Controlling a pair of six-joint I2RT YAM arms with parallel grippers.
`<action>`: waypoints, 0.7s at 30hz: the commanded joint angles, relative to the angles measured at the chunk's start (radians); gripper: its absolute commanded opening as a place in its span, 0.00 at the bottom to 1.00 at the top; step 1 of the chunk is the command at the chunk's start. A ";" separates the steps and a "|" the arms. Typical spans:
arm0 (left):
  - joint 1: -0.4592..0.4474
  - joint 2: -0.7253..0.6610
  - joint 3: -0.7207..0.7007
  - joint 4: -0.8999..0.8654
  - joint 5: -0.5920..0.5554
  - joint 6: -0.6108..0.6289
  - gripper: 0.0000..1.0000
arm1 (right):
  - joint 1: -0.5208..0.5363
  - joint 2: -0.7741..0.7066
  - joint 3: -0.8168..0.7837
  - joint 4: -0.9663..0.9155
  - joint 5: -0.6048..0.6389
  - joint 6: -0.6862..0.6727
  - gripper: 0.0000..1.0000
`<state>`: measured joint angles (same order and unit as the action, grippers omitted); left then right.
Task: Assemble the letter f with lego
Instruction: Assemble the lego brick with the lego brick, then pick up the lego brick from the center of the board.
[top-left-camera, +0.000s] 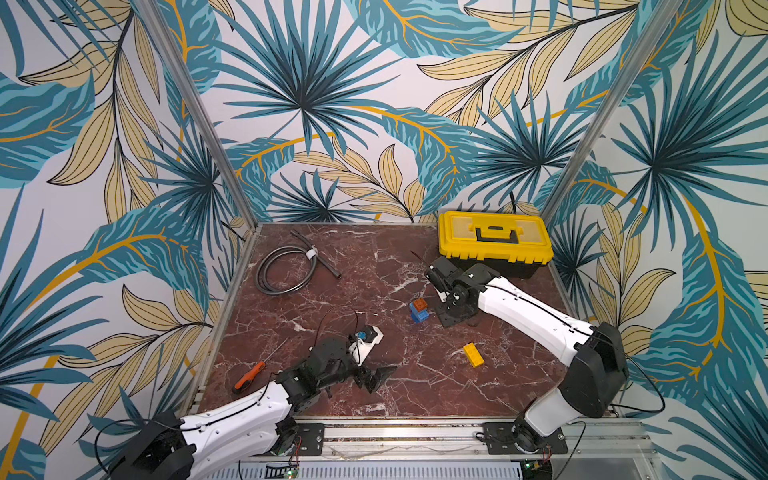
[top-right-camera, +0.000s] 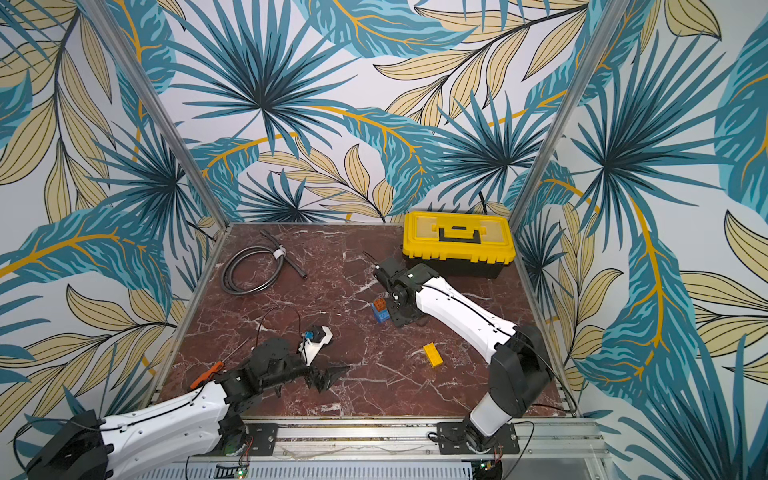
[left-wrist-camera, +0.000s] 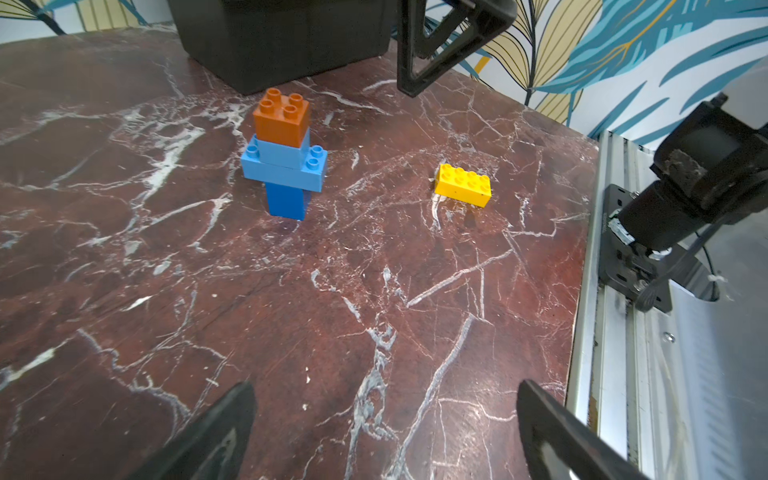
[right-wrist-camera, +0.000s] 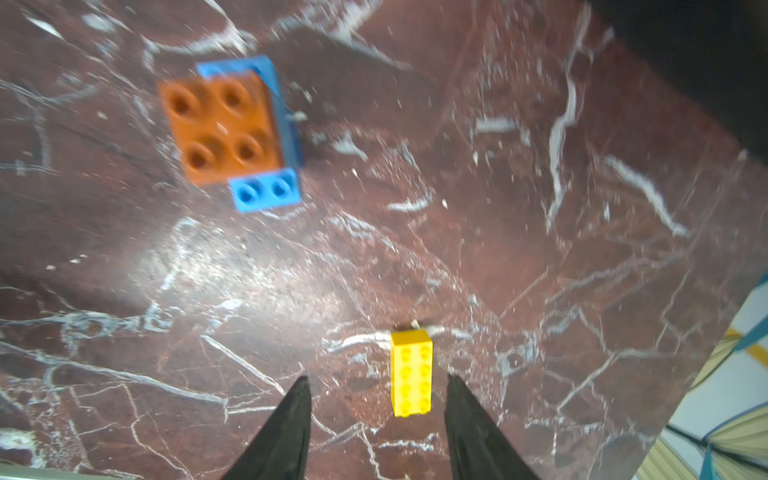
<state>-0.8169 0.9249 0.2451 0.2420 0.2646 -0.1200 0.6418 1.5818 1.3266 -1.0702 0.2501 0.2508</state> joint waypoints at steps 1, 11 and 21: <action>-0.002 0.052 0.053 0.010 0.094 0.038 1.00 | -0.008 -0.052 -0.079 0.000 0.021 0.079 0.55; -0.005 0.201 0.141 0.011 0.214 0.077 0.99 | -0.049 -0.108 -0.276 0.043 -0.001 0.189 0.57; -0.007 0.204 0.144 0.010 0.214 0.075 0.99 | -0.099 -0.097 -0.388 0.129 -0.077 0.214 0.59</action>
<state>-0.8196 1.1290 0.3695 0.2436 0.4618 -0.0563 0.5476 1.4803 0.9497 -0.9714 0.2050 0.4450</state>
